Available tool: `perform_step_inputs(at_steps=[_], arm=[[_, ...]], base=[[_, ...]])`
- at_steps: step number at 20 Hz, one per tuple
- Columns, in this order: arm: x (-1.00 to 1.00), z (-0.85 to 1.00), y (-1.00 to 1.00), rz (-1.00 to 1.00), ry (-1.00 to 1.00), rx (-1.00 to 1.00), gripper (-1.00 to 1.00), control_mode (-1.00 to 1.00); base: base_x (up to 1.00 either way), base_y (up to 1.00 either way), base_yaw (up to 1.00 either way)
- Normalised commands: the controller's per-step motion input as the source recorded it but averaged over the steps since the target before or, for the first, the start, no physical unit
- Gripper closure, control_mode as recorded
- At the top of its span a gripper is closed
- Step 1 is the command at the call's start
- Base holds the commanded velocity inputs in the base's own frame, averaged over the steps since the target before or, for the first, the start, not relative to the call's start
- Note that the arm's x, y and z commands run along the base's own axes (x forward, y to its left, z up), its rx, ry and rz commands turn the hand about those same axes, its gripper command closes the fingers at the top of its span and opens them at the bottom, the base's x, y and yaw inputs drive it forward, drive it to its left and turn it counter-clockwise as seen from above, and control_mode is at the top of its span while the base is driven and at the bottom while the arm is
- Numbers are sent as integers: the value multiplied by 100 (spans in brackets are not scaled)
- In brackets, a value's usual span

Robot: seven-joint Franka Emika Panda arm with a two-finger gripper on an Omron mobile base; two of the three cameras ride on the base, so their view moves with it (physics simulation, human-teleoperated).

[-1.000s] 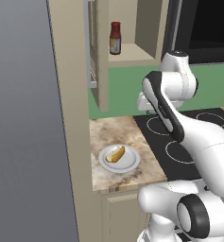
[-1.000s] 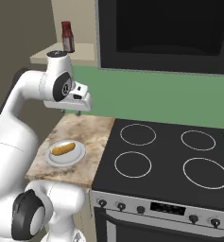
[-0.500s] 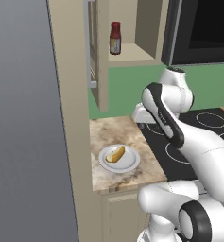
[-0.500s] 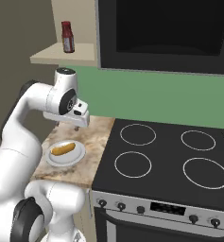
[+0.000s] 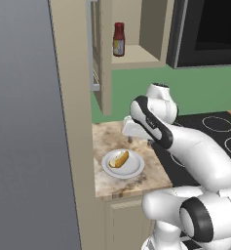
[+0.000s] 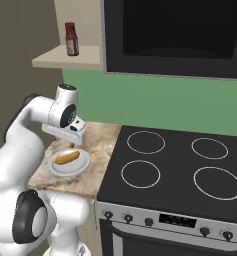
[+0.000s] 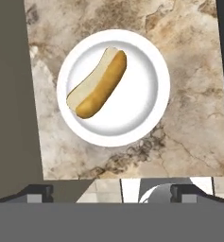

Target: Move the hot dog bun to the plate on the dining table and place the condiment next to that plate. Then navigate to the fridge and take the sausage and place it on the plate as well.

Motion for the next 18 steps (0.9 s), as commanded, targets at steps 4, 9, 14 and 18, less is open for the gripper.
perform_step_inputs(at_steps=[4,9,14,18], arm=[[43,-44,25,-12,1,0,-100,-100],[36,-52,13,-13,0,0,-100,-100],[22,-51,1,-12,0,0,-100,-100],[16,-41,4,-10,0,0,-100,-100]], base=[[0,0,0],[0,0,0],[0,0,0],[0,0,0]])
